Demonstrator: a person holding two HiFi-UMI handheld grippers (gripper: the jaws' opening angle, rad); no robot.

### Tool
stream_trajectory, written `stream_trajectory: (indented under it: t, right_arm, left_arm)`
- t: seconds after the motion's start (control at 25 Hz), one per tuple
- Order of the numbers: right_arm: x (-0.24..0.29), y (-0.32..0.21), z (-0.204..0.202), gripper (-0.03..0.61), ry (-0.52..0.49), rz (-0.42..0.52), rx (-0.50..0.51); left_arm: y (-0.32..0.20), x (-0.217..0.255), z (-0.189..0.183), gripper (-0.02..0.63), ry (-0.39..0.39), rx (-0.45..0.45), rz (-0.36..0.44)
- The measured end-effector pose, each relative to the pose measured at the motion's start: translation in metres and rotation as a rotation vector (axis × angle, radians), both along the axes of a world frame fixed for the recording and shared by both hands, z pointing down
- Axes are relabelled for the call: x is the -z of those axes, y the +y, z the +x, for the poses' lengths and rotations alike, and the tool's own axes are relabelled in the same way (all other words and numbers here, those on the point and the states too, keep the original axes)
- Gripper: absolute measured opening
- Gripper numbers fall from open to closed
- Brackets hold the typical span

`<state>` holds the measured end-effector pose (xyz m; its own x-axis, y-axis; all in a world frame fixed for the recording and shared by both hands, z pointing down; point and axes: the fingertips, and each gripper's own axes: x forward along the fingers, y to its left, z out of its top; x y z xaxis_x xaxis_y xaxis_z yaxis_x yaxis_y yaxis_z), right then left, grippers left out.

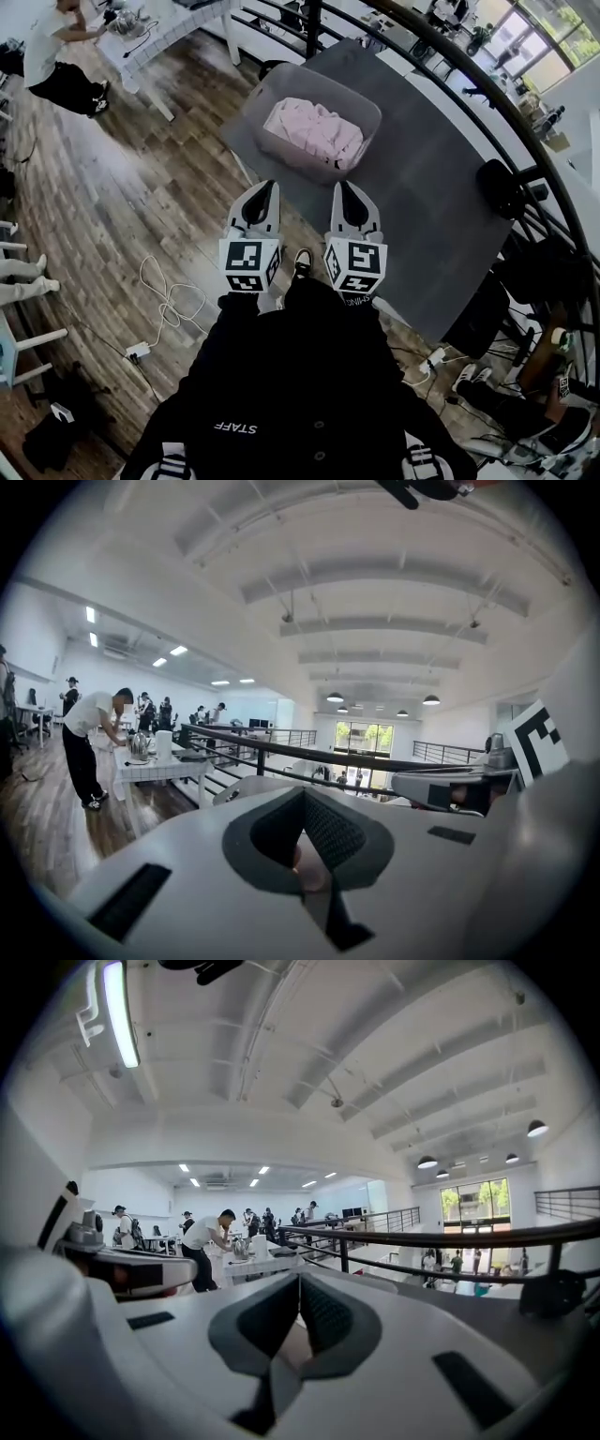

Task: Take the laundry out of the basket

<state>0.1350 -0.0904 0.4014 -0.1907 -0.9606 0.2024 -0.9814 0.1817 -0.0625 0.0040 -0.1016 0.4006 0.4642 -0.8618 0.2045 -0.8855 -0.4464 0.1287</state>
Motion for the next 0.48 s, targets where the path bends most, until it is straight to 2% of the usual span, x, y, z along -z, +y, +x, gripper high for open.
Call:
stream_trajectory:
  t: [0.28, 0.48]
  right_arm:
    - [-0.022, -0.065, 0.010, 0.017, 0.022, -0.069, 0.063]
    - [-0.045, -0.091, 0.006, 0.017, 0.038, -0.118, 0.089]
  left_arm:
    - [-0.061, -0.030, 0.028, 0.000, -0.019, -0.032, -0.084]
    - [-0.084, -0.054, 0.029, 0.000, -0.033, -0.045, -0.141]
